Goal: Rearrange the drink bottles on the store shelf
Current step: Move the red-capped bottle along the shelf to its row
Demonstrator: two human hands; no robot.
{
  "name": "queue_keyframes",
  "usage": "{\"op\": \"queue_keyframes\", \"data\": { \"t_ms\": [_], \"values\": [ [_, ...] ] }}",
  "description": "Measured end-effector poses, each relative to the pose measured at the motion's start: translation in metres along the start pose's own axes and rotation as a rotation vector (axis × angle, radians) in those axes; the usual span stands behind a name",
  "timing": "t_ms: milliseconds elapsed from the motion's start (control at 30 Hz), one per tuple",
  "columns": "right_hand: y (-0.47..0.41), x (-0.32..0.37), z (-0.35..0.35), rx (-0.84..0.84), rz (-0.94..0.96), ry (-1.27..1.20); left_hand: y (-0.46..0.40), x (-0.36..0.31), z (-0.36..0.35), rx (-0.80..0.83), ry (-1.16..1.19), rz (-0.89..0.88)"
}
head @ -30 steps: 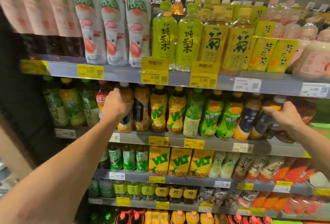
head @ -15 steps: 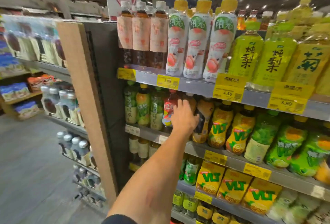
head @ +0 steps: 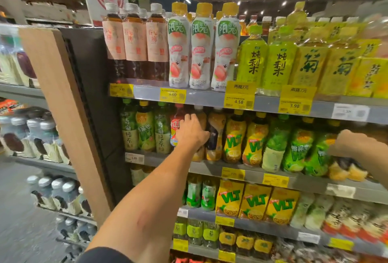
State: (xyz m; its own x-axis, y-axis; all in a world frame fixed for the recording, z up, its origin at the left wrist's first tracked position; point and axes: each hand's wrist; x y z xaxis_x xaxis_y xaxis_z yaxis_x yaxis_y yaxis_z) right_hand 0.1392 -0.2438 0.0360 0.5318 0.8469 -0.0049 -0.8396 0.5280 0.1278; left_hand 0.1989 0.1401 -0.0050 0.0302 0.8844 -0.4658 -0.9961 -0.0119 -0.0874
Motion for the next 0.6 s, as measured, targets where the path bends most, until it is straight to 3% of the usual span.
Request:
{"op": "queue_keyframes", "data": {
  "t_ms": [67,167,300,400,600],
  "values": [
    [0.030,0.036,0.001,0.093,0.101,0.117,0.005,0.004,0.003,-0.021,-0.016,-0.009],
    [0.084,0.117,0.003,0.279,0.363,0.103,0.010,0.017,0.007,-0.052,-0.006,0.011],
    [0.127,0.222,0.002,0.099,0.644,-0.164,0.012,0.041,0.020,-0.077,0.015,0.020],
    [0.140,0.268,0.007,0.004,0.704,-0.247,0.008,0.057,0.037,-0.033,0.069,0.049],
    [0.143,0.324,-0.019,-0.009,0.750,-0.337,0.012,0.087,0.060,0.053,0.170,0.010]
  ]
}}
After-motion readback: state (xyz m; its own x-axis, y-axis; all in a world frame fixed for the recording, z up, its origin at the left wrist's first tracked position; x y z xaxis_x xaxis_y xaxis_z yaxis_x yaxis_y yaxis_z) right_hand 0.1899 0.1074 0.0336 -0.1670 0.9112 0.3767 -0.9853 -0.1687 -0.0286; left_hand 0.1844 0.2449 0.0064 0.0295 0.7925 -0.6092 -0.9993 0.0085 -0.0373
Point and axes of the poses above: each hand's wrist, its own y-axis away from the middle knuckle, its own z-axis out of the back of the hand, x = y × z, and after that the axes turned 6 degrees about x, right-handed
